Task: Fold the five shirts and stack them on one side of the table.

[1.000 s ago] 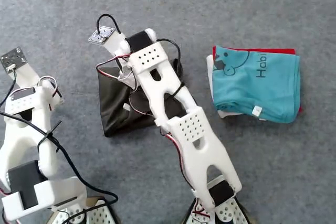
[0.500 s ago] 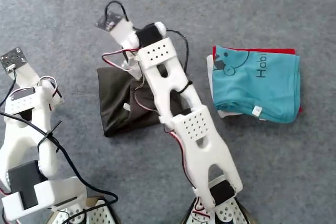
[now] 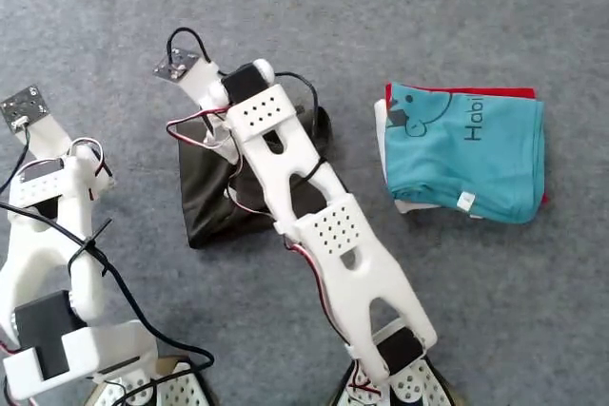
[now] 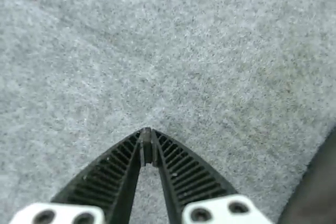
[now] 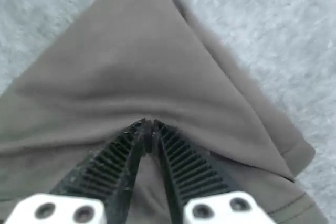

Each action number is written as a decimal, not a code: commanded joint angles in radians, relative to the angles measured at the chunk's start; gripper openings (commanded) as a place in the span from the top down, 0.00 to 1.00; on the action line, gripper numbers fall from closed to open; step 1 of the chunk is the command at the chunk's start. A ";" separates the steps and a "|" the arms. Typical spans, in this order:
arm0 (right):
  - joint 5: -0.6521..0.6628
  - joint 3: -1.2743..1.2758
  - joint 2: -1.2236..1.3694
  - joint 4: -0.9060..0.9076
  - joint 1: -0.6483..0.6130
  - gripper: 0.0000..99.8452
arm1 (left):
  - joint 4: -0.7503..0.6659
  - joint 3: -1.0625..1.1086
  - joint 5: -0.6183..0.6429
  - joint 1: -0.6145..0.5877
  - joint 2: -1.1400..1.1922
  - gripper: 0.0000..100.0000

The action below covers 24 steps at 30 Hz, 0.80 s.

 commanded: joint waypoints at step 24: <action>0.046 0.696 -0.441 0.008 0.089 0.98 | -0.011 -0.022 -0.008 -0.012 -0.038 0.97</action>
